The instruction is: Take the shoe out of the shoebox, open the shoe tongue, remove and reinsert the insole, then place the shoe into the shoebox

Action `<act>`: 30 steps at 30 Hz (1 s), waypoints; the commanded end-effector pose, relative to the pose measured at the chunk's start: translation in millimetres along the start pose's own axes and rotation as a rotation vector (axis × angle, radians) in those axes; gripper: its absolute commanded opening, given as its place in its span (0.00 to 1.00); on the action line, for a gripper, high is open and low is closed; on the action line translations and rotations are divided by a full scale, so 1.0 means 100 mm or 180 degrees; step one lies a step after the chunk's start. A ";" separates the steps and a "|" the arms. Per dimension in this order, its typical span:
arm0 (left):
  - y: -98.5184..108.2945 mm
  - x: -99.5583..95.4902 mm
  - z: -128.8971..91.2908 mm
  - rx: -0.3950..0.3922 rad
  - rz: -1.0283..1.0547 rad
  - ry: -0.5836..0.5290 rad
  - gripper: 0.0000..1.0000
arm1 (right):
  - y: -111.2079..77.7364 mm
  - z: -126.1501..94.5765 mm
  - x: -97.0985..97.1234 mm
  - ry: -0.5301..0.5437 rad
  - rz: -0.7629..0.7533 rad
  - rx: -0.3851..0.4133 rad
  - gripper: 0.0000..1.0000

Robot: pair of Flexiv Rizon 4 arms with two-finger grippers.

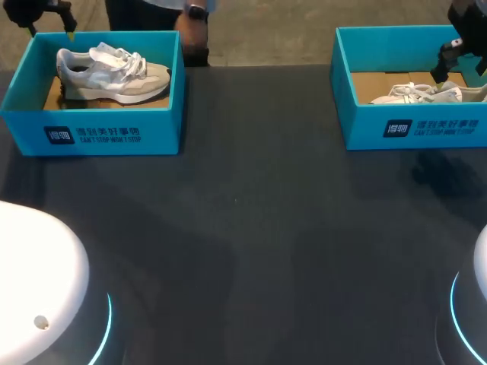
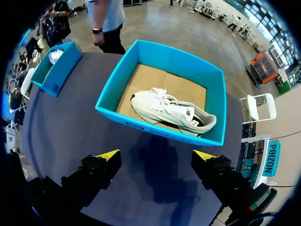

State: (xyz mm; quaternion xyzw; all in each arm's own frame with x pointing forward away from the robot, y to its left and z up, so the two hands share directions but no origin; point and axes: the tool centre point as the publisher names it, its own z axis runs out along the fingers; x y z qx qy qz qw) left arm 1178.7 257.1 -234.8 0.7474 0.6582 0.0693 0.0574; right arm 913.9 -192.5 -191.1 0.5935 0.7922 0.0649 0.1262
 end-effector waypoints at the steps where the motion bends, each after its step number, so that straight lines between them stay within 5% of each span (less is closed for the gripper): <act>1: 0.06 0.09 0.05 0.0073 0.0015 0.0014 1.00 | 0.00 0.00 0.00 -0.0002 0.0002 -0.0002 1.00; 11: 0.02 0.12 0.34 0.0152 0.0177 0.0099 1.00 | 0.00 0.00 0.00 -0.0002 0.0002 -0.0002 1.00; 30: 0.08 0.15 0.36 0.0202 0.0251 0.0103 1.00 | 0.00 0.00 0.00 -0.0002 0.0002 -0.0002 1.00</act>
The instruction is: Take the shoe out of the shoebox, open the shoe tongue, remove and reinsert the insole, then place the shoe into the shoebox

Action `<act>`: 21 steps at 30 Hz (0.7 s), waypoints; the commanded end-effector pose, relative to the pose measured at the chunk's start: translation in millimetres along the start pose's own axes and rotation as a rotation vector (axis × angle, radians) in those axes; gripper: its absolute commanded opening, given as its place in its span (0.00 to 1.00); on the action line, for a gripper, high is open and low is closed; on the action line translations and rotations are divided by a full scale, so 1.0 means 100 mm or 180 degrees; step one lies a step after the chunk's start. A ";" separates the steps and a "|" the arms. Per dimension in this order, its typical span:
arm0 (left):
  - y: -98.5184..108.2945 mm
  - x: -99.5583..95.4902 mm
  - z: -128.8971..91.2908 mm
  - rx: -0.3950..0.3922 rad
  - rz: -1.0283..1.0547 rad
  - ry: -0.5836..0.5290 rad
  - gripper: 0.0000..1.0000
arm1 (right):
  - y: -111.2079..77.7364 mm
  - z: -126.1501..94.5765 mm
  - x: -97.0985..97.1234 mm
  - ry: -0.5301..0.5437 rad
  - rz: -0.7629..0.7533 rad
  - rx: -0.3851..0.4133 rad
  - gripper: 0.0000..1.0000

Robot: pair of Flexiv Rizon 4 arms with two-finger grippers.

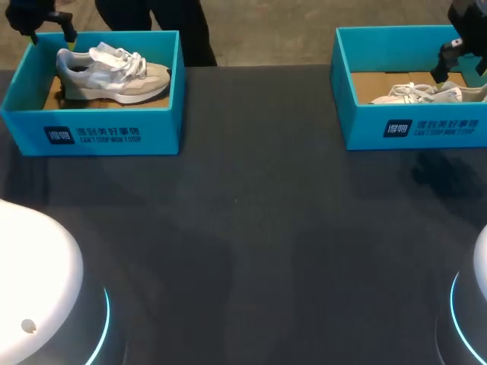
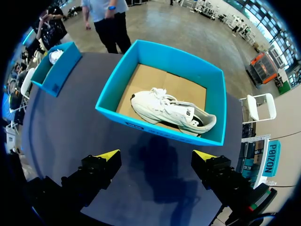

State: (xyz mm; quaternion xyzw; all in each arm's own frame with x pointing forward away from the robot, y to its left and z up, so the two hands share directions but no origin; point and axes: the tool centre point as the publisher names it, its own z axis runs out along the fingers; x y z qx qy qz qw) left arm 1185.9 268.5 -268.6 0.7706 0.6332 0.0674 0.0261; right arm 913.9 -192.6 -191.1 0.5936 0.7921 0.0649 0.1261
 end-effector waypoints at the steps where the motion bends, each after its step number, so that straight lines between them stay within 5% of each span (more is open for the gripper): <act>1: 0.10 0.06 0.02 0.0054 0.0034 -0.0046 1.00 | 0.00 0.00 0.00 -0.0002 0.0002 -0.0002 1.00; 10: 0.28 0.17 0.16 0.0162 0.0120 -0.0149 1.00 | 0.00 0.00 0.00 -0.0002 0.0002 -0.0002 1.00; 11: 0.29 0.17 0.17 0.0166 0.0107 -0.0148 0.98 | 0.00 0.00 0.00 -0.0002 0.0002 -0.0002 1.00; 12: 0.30 0.16 0.18 0.0167 0.0112 -0.0128 0.77 | 0.00 0.00 0.00 -0.0002 0.0002 -0.0002 1.00; 13: 0.30 0.16 0.19 0.0153 0.0120 -0.0164 0.70 | 0.00 0.00 0.00 -0.0002 0.0002 -0.0002 1.00; 21: 0.33 0.16 0.30 0.0154 0.0240 -0.0171 0.68 | 0.00 0.00 0.00 -0.0002 0.0002 -0.0002 1.00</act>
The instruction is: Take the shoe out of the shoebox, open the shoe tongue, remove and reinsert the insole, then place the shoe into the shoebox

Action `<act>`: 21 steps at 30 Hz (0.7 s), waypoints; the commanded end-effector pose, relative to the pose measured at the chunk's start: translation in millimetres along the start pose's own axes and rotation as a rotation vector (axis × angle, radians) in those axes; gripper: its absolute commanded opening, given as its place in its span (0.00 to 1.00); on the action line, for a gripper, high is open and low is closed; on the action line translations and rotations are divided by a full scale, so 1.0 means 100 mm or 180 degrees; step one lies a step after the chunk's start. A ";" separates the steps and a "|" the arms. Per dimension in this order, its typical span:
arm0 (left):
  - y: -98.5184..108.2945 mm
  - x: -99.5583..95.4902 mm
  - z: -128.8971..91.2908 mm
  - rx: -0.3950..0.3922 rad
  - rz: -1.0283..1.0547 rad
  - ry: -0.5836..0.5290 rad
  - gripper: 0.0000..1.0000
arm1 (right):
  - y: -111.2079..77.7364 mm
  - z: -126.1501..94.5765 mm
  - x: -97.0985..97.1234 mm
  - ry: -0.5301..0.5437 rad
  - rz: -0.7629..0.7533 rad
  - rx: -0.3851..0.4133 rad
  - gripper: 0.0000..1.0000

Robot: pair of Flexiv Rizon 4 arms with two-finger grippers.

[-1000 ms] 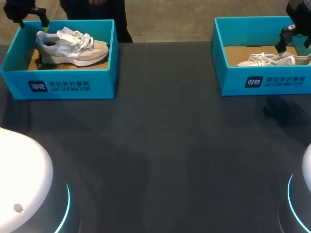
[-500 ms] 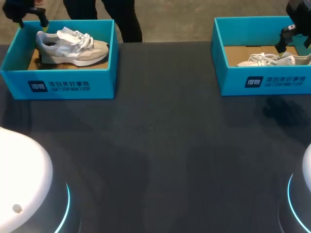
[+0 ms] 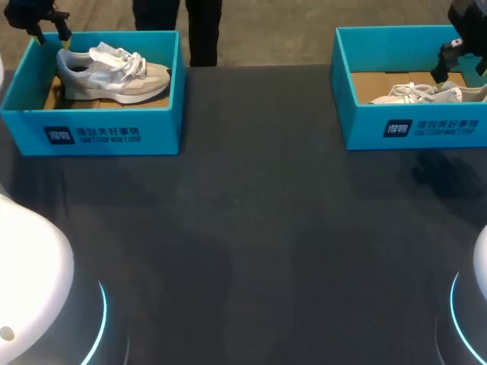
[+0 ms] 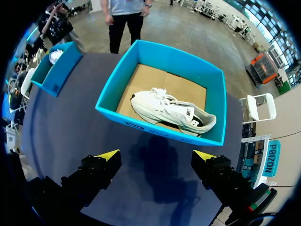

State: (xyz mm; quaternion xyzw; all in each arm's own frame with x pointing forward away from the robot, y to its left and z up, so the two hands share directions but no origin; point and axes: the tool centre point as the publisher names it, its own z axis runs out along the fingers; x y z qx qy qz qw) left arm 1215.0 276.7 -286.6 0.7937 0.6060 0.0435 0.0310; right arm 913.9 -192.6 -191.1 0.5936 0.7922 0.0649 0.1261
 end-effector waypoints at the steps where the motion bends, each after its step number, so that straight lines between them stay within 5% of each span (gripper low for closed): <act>1: 0.08 0.05 0.08 0.0073 0.0019 -0.0047 0.69 | 0.00 0.00 0.00 -0.0002 0.0002 -0.0002 1.00; 4: 0.06 0.06 0.16 0.0058 0.0128 -0.0094 0.79 | 0.00 0.00 0.00 -0.0002 0.0002 -0.0002 1.00; 7: 0.07 0.07 0.26 0.0060 0.0134 -0.0089 0.64 | 0.00 0.00 0.00 -0.0002 0.0002 -0.0002 1.00; 21: 0.11 -0.02 0.51 0.0087 0.0208 -0.0184 0.72 | 0.00 0.00 0.00 -0.0002 0.0002 -0.0002 1.00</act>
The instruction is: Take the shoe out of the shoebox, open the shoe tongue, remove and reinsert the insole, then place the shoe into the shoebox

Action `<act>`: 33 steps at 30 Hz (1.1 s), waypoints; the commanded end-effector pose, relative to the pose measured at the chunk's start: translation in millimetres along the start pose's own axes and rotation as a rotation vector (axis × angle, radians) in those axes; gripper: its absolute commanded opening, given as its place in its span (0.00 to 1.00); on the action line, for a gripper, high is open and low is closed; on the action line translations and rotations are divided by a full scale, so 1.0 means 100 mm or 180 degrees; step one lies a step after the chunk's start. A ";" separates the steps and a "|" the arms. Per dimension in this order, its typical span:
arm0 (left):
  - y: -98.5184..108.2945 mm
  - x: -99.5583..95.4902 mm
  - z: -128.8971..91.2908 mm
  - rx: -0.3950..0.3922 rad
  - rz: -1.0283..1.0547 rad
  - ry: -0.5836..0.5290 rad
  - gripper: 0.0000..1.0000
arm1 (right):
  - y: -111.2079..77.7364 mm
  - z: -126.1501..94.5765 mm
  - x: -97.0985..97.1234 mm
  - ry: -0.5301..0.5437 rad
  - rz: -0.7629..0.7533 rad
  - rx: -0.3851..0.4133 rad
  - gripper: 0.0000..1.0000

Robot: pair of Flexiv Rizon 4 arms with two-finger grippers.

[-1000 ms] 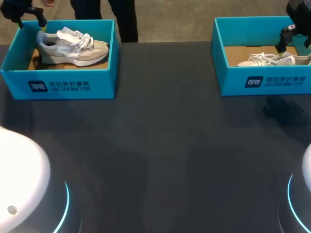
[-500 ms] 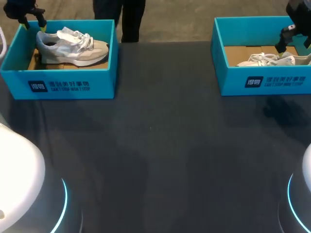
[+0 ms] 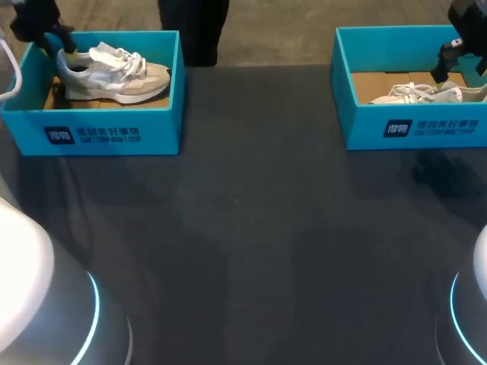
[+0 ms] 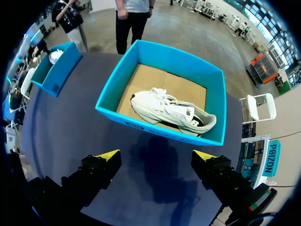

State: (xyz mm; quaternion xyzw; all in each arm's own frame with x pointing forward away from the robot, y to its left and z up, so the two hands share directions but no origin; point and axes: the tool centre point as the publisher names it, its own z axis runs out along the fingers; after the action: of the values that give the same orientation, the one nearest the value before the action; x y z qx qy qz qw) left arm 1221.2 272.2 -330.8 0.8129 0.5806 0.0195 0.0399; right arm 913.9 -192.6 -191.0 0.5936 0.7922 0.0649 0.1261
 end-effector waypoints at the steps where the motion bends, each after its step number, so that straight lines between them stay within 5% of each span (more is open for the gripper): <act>1: 0.08 0.03 0.07 0.0031 0.0014 -0.0022 0.71 | 0.00 0.00 0.00 -0.0002 0.0002 -0.0002 1.00; 9: 0.09 0.10 0.16 0.0083 -0.0089 -0.0031 0.69 | 0.00 0.00 0.00 -0.0002 0.0002 -0.0002 1.00; 15: 0.06 0.09 0.23 0.0128 -0.0195 -0.0060 0.80 | 0.00 0.00 0.00 -0.0002 0.0002 -0.0002 1.00; 21: 0.05 0.10 0.34 0.0171 -0.0298 -0.0063 0.75 | 0.00 0.00 0.00 -0.0002 0.0002 -0.0002 1.00; 23: 0.06 0.11 0.37 0.0170 -0.0328 -0.0075 0.66 | 0.00 0.00 0.00 -0.0002 0.0002 -0.0002 1.00; 33: 0.03 0.18 0.50 0.0275 -0.0459 -0.0091 0.72 | 0.00 0.00 0.00 -0.0002 0.0002 -0.0002 1.00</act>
State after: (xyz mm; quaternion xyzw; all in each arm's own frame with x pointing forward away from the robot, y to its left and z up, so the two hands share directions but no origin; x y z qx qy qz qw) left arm 1215.7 281.5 -374.7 0.7691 0.6383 0.0033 0.0326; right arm 913.9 -192.6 -191.0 0.5936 0.7922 0.0649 0.1261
